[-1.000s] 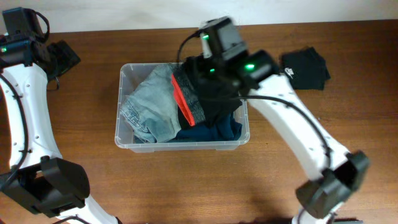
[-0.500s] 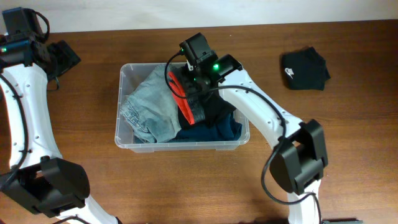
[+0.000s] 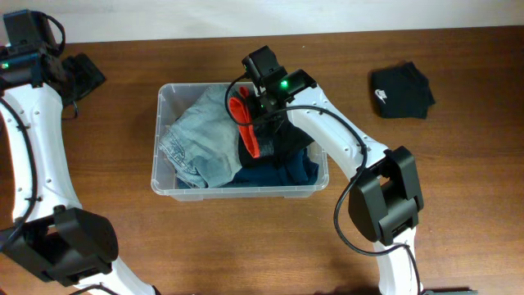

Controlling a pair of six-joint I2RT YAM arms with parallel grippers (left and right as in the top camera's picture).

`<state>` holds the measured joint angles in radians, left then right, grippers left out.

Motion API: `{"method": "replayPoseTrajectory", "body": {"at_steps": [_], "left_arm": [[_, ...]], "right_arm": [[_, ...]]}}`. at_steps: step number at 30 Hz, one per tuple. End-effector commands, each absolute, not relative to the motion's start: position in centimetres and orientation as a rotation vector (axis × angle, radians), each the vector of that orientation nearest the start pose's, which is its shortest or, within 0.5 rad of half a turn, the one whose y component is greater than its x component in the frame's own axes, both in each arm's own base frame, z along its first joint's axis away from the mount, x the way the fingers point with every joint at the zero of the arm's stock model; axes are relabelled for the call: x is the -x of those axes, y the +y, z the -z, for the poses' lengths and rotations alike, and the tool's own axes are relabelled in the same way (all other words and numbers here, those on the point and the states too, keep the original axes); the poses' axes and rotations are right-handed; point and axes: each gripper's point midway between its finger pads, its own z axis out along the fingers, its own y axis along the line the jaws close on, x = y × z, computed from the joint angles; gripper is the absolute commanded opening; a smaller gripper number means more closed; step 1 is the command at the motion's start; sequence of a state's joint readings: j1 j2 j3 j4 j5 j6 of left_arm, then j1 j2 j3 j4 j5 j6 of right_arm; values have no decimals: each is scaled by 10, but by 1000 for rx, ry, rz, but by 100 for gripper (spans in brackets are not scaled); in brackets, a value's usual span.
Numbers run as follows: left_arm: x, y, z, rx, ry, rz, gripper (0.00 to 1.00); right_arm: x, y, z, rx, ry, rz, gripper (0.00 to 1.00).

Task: Pack container
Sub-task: 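Press the black shorts down into the box with the right gripper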

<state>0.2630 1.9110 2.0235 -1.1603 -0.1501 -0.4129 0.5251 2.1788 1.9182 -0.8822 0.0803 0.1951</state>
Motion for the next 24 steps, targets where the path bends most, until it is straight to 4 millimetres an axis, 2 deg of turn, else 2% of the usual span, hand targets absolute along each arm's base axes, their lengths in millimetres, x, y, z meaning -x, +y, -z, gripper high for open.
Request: {"method": "replayPoseTrajectory", "body": {"at_steps": [1,7,9,11,13,17,24], "left_arm": [[-445,147,-239,930,2432,-144,99],[-445,147,-239,930,2432,-144,99],[-445,147,-239,930,2432,-144,99],[-445,147,-239,930,2432,-144,99],[-445,147,-239,930,2432,-144,100],[-445,147,-239,930,2432,-144,99],[-445,147,-239,930,2432,-144,99]], "right_arm": [[-458,222,-109,382,2697,39,4],[-451,228,-190,362,2562,-92,4],[-446,227,-211,357,2526,-124,4],[-442,226,-221,358,2515,-142,5],[-434,233,-220,384,2538,-203,4],[-411,255,-203,463,2623,-399,4],[-395,254,-150,459,2771,-391,4]]}}
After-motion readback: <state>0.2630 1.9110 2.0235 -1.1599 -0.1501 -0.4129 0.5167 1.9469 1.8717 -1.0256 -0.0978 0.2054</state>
